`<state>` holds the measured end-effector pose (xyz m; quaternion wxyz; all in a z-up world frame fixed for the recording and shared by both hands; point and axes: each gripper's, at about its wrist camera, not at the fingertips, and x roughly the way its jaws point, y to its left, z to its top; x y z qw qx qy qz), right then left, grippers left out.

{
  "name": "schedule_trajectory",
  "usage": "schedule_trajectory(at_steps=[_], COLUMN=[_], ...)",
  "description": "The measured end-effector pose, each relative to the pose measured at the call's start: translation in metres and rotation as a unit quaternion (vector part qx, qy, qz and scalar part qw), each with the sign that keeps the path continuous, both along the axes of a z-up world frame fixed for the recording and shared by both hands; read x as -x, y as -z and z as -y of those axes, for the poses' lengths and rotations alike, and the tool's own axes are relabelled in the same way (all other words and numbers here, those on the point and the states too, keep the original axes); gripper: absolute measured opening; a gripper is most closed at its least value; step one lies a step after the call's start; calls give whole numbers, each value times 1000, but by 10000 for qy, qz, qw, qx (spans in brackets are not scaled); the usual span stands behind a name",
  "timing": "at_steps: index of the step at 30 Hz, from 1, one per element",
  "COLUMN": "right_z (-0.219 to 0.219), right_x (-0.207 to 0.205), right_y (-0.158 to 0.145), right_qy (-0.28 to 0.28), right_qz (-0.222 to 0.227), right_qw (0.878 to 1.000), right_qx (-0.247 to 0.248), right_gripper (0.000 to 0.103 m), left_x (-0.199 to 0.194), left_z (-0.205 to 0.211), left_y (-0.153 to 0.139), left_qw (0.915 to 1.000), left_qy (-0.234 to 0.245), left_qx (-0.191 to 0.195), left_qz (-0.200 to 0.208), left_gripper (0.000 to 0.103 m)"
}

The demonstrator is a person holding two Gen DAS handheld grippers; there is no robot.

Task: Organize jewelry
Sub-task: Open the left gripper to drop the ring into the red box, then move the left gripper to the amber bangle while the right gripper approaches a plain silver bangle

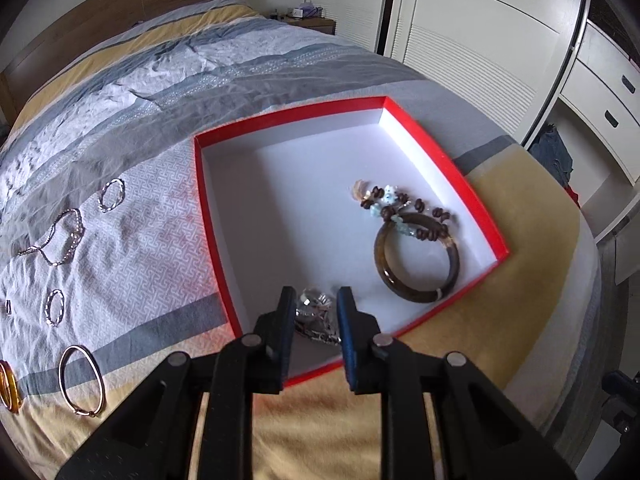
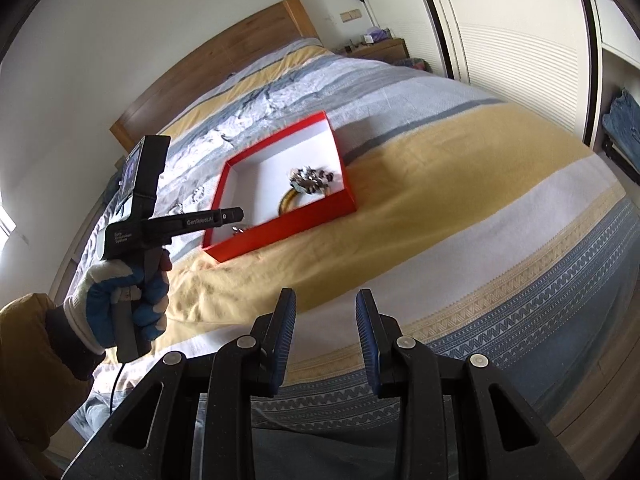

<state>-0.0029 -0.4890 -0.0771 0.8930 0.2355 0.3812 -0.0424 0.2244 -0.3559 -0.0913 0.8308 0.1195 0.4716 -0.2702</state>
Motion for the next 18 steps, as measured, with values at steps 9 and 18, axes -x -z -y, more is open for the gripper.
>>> schedule_trajectory(at_steps=[9, 18], right_z=[-39, -80], right_x=[19, 45], right_y=[-40, -72], right_qy=[-295, -625], right_qz=[493, 840], right_qw=[9983, 9944], right_qx=[94, 147], right_gripper=[34, 35], left_x=[55, 123], left_z=[-61, -143], left_y=[-65, -105], left_qw=[9990, 9964], left_qy=[-18, -363], left_qx=[404, 416], left_qz=[174, 637], left_gripper=[20, 20])
